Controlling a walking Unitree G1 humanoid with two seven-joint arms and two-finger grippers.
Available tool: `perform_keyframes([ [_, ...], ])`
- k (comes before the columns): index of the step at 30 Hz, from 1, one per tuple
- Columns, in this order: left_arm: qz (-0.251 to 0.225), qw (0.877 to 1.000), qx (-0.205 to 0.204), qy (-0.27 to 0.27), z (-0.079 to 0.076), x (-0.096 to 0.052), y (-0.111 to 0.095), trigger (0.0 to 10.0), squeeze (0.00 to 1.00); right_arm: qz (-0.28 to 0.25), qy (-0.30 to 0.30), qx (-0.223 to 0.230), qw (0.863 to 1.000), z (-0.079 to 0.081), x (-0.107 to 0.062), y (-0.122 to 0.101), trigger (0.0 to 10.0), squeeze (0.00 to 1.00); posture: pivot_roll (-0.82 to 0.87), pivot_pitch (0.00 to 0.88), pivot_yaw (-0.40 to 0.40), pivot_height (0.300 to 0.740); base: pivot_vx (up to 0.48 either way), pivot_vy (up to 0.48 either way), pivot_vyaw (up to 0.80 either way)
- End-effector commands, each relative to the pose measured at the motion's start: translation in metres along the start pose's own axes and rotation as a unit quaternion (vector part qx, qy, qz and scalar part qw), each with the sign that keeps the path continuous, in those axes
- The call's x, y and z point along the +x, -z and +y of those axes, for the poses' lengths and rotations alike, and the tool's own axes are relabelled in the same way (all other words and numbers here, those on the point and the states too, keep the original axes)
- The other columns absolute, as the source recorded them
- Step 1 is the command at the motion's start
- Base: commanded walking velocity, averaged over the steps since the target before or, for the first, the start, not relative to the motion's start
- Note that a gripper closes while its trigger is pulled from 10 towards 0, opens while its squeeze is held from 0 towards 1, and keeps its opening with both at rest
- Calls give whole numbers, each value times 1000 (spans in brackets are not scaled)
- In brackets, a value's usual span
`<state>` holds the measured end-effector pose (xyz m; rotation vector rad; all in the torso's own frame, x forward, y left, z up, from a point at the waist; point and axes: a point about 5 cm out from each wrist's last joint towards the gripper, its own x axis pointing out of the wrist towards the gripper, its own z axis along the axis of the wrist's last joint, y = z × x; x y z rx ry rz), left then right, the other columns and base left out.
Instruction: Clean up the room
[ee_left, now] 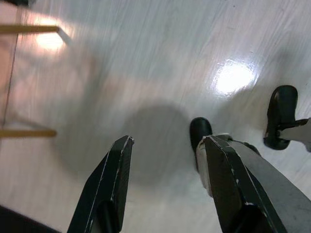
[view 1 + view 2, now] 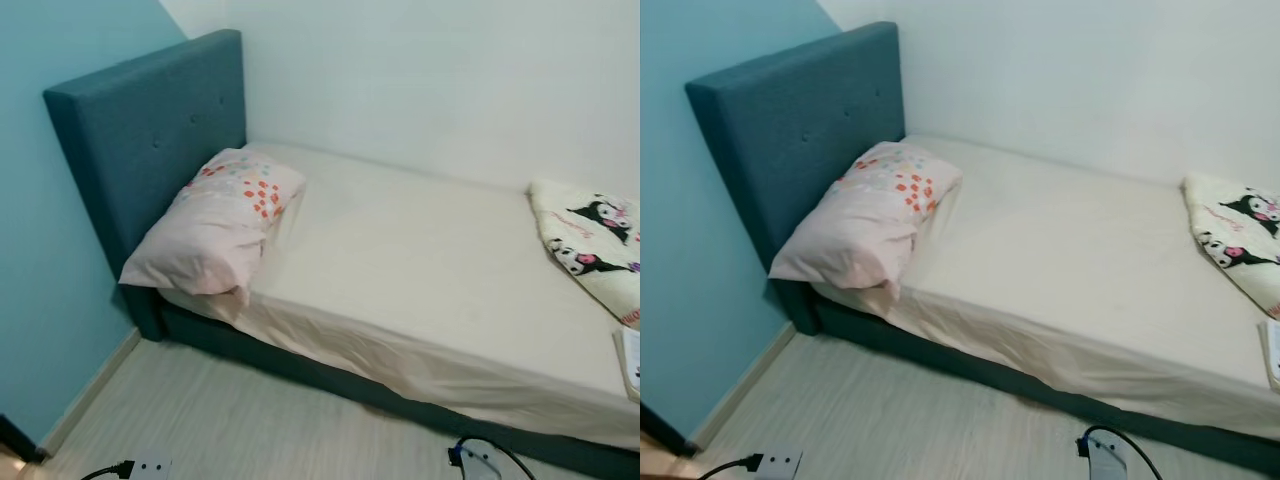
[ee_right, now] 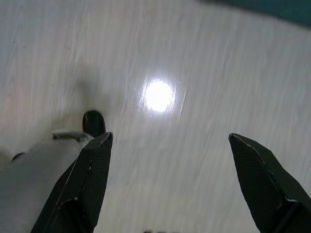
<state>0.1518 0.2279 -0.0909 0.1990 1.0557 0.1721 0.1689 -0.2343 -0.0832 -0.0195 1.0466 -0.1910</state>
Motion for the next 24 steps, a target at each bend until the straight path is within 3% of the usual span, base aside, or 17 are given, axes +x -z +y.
perform_keyframes([
  [1, 10, 1000, 12, 7, -3, -1, 5, 10000, 0, -13, 1, -11, 1000, -3, 0, -9, 10000, 0, 1, 0, -78, 740, 0, -439, 0],
  [19, -6, 1000, -1, 12, -10, 0, -6, 10000, 0, -89, -23, -19, 996, 17, 2, -59, 10000, 0, 6, 0, -76, 740, 0, -333, 0],
  [21, -11, 1000, -4, 11, -9, 1, -10, 10000, 0, -119, -28, -18, 992, 21, 0, -78, 10000, 0, 4, 0, -72, 740, 0, -412, 0],
  [24, -19, 1000, -7, 11, -10, 1, -15, 10000, 0, -134, -33, -18, 990, 24, -1, -87, 10000, 0, 1, 0, -72, 740, 0, -480, 0],
])
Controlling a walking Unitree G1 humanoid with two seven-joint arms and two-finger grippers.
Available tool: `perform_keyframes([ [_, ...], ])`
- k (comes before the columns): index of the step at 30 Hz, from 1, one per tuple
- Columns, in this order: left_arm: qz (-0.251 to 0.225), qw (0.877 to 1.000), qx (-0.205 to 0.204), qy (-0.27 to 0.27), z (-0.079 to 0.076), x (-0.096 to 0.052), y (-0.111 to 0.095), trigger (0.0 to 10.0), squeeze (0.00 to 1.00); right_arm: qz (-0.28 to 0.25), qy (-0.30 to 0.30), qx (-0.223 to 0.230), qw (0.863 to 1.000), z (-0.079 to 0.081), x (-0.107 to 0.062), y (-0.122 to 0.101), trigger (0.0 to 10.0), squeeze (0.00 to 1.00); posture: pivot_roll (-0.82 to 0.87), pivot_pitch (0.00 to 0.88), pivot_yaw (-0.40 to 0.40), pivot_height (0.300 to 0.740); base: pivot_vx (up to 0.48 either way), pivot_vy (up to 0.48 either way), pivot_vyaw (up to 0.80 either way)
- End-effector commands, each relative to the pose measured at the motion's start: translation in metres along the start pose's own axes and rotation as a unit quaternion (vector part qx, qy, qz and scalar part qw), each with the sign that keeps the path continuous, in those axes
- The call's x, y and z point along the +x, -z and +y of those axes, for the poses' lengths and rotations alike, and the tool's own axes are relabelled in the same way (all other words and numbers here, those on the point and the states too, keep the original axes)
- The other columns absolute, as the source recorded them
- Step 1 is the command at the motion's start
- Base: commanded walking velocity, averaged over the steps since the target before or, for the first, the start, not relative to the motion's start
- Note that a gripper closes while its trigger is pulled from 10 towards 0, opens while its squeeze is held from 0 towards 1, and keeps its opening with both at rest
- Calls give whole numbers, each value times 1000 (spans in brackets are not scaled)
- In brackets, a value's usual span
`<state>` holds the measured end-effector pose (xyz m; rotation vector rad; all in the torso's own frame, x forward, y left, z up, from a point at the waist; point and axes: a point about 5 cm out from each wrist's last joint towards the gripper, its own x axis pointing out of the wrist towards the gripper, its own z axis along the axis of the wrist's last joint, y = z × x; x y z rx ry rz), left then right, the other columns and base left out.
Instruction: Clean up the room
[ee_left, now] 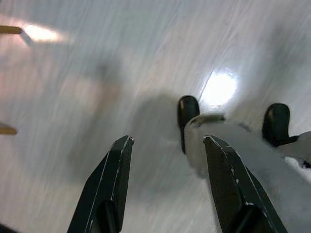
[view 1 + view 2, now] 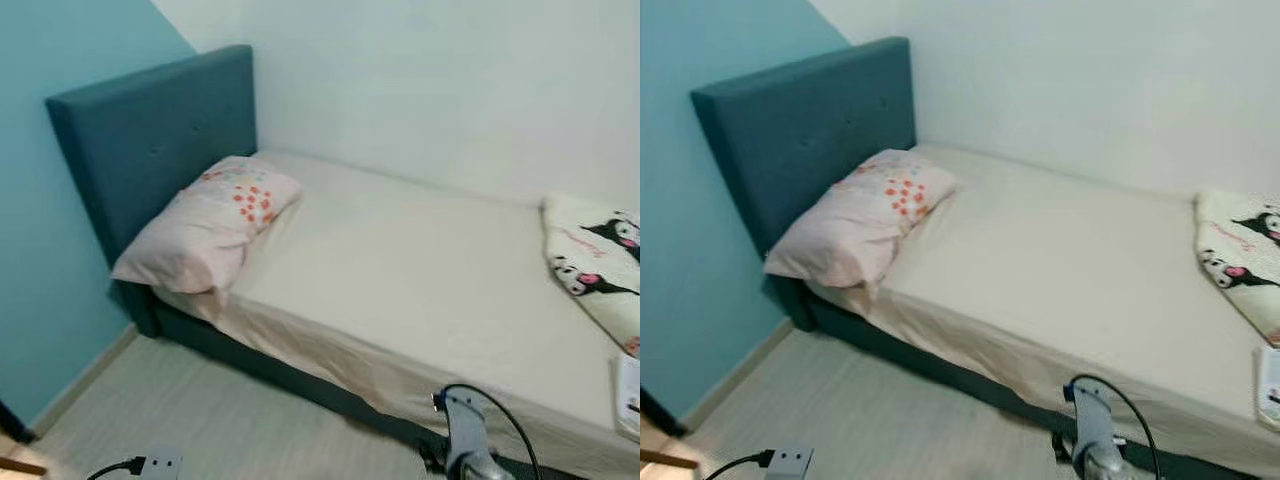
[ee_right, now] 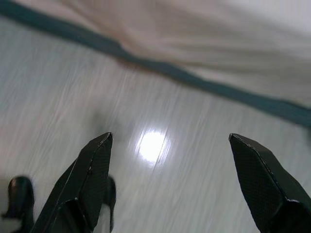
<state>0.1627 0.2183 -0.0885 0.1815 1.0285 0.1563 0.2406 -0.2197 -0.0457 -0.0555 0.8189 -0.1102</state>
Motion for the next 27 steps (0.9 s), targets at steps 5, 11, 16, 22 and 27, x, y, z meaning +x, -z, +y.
perform_keyframes([
  [5, -15, 1000, -5, 3, -3, 1, -10, 10000, 0, -24, -13, -4, 1000, 7, 1, -11, 10000, 0, 2, 0, -73, 740, 0, -480, 0],
  [11, -35, 999, -16, 8, -7, 2, -24, 10000, 0, -1, -22, -11, 1000, 13, 0, 4, 10000, 0, 5, 0, -73, 740, 0, -480, 0],
  [16, -40, 999, -19, 9, -7, 3, -28, 10000, 0, 7, -24, -12, 1000, 14, -1, 9, 10000, 0, 2, 0, -68, 740, 0, -480, 0],
  [22, -44, 999, -22, 8, -5, 3, -29, 10000, 0, 9, -25, -14, 1000, 14, -1, 12, 10000, 0, 3, 0, -71, 740, 0, -480, 0],
  [27, -42, 999, -17, 11, -6, 2, -27, 10000, 0, 13, -30, -27, 999, 15, -2, 14, 10000, 0, 3, 0, -67, 740, 0, -480, 0],
])
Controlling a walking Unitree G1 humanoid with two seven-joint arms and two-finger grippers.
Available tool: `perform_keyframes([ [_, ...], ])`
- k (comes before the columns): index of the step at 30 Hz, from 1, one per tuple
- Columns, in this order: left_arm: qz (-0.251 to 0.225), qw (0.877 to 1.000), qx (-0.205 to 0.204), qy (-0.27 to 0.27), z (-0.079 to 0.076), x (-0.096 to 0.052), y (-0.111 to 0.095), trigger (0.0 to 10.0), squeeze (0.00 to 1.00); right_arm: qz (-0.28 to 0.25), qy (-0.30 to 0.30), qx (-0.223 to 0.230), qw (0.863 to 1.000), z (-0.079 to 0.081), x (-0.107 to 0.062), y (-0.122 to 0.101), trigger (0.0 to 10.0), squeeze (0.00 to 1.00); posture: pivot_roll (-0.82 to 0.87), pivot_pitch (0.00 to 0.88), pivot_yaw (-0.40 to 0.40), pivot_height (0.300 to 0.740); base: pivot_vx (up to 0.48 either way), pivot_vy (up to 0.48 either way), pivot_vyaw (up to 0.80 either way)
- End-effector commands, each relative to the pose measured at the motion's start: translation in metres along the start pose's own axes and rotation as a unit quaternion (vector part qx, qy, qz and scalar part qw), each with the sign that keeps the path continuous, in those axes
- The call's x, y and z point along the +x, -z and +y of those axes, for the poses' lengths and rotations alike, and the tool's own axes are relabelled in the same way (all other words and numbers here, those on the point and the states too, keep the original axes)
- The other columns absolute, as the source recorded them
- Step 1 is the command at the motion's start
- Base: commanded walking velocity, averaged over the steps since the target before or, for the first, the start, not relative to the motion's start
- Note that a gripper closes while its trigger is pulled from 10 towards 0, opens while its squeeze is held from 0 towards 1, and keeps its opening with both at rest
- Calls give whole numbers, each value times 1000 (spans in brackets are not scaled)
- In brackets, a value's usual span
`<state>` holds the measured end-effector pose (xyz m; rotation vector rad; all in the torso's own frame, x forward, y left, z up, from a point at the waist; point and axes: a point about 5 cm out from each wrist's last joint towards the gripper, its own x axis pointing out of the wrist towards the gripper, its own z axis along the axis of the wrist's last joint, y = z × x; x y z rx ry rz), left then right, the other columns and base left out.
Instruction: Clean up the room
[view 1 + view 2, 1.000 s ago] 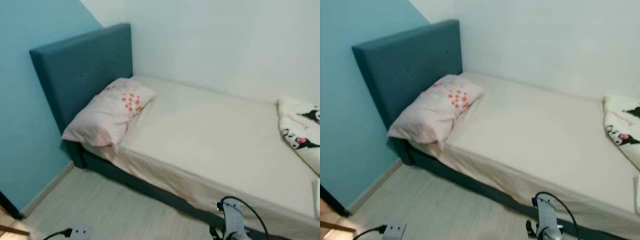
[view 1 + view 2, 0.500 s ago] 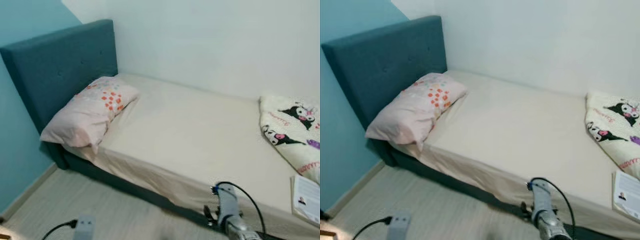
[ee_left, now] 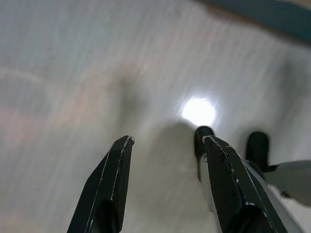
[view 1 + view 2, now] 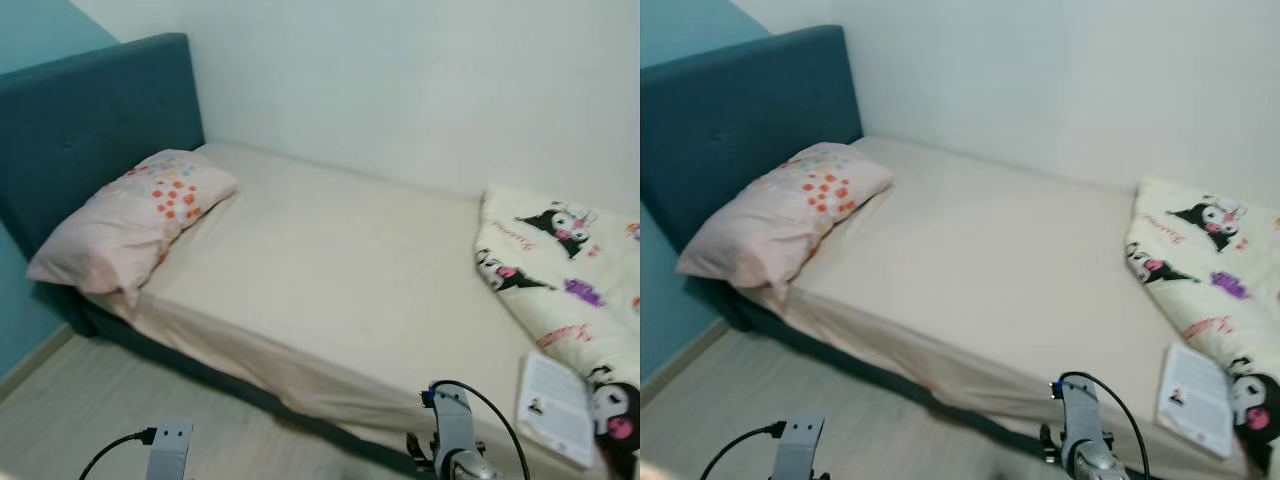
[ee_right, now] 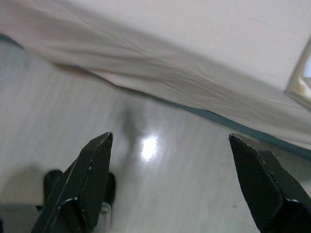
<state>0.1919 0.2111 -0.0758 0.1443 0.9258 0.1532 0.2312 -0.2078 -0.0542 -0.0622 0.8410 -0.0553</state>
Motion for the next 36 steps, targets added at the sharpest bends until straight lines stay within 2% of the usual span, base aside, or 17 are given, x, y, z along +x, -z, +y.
perform_keyframes([
  [1, 9, 1000, 2, 4, -1, -1, 5, 10000, 0, 4, -7, -14, 1000, 3, 0, 1, 10000, 0, 3, 0, -67, 740, 0, -480, 0],
  [13, 0, 1000, -2, 5, 0, 0, -1, 10000, 0, 4, -5, -15, 1000, 2, 0, 2, 10000, 0, -9, 0, -62, 740, 0, -480, 0],
  [21, -19, 1000, -10, 11, -4, 2, -13, 10000, 0, 5, 6, -12, 1000, -4, -1, 2, 10000, 0, -21, 0, -60, 740, 0, -480, 0],
  [23, -32, 999, -14, 17, -6, 2, -20, 10000, 0, 11, 11, -13, 1000, -8, -1, 2, 10000, 0, -23, 0, -66, 740, 0, -401, -794],
  [29, -37, 999, -23, 16, -5, 3, -23, 10000, 0, 5, 14, -16, 1000, -12, -1, -2, 10000, 0, -27, 0, -69, 740, 0, -312, -782],
  [33, -52, 997, -49, 20, -5, 3, -28, 10000, 0, -15, 21, -11, 1000, -15, 0, -12, 10000, 0, -27, 0, -68, 740, 0, 0, -739],
  [36, -61, 996, -55, 20, -5, 3, -32, 10000, 0, -25, 22, -18, 999, -15, 1, -17, 10000, 0, -25, 0, -69, 740, 0, 0, 0],
])
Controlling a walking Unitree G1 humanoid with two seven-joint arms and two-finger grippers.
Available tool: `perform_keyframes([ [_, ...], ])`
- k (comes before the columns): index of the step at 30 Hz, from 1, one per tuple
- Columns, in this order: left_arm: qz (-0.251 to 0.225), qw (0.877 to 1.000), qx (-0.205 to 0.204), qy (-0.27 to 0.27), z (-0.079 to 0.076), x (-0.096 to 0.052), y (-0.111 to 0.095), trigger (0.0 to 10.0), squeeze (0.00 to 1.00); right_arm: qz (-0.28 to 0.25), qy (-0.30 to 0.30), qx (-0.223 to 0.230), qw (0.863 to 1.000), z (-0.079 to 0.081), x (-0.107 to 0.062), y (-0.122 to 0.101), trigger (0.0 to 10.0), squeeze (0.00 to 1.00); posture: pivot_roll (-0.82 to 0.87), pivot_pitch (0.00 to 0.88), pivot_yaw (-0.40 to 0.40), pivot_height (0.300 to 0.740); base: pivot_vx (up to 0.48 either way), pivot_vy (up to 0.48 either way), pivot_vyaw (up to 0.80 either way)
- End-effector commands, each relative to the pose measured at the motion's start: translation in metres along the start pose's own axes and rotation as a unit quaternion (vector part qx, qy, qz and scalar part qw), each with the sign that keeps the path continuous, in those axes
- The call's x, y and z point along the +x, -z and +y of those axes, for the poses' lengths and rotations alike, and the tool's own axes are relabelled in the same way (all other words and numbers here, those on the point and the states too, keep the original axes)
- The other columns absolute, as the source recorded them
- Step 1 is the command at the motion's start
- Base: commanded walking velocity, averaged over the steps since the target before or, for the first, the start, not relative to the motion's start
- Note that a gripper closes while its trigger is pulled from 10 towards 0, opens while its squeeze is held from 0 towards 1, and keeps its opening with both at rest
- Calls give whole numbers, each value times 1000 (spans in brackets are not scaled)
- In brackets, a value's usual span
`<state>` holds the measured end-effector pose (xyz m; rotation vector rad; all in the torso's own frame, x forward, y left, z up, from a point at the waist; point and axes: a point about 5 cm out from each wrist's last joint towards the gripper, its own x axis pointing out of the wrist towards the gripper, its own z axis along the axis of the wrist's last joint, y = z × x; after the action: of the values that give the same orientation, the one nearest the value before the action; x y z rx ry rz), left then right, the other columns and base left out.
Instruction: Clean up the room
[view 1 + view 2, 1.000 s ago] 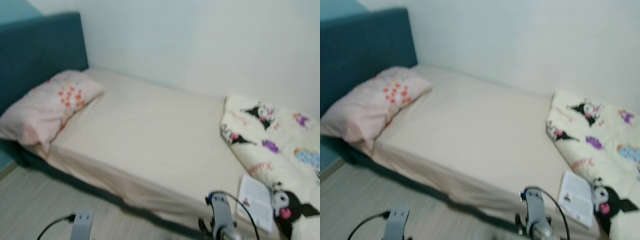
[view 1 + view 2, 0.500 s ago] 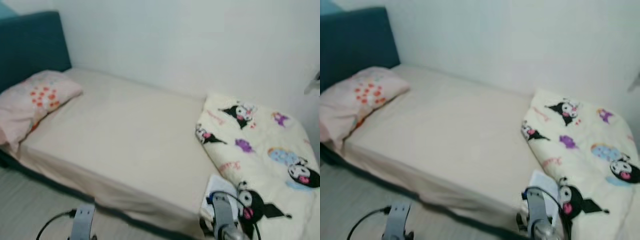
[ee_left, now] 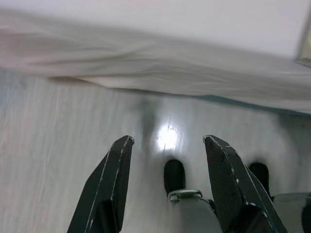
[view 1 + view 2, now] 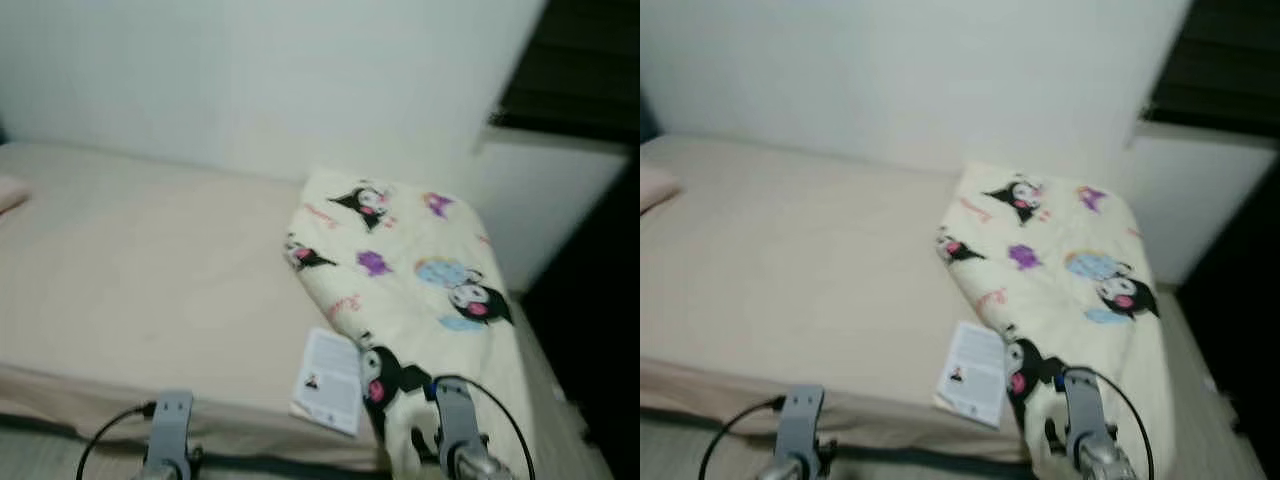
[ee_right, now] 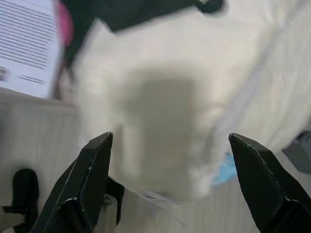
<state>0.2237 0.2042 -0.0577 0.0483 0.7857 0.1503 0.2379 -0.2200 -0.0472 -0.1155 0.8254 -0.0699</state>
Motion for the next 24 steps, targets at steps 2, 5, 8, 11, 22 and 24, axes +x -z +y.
perform_keyframes([
  [2, -6, 1000, -17, -1, 1, 0, -2, 10000, 0, -27, -2, 3, 1000, -1, 1, -14, 10000, 0, -24, 0, -69, 740, 0, 0, 0],
  [5, -18, 1000, -23, -4, 3, 1, -8, 10000, 0, -38, -9, 4, 999, 1, 2, -20, 10000, 0, -27, 0, -68, 740, 0, 0, 0],
  [8, -26, 999, -30, -6, 4, 2, -12, 10000, 0, -48, -15, 10, 999, 3, 2, -26, 10000, 0, -27, 0, -68, 740, 0, 0, 0],
  [11, -51, 998, -47, 2, 5, 4, -25, 10000, 0, -84, -26, 20, 996, 5, 3, -46, 10000, 0, -31, 0, -65, 740, 0, 0, 0],
  [22, -156, 972, -112, 132, -18, 3, -71, 10000, 0, -141, -10, 22, 990, -6, 2, -89, 10000, 0, -34, 0, -64, 740, 0, 0, -256],
  [24, -172, 967, -115, 151, -22, 2, -78, 10000, 0, -147, -7, 22, 989, -8, 1, -94, 10000, 0, -37, 0, -65, 740, 0, 0, -681],
])
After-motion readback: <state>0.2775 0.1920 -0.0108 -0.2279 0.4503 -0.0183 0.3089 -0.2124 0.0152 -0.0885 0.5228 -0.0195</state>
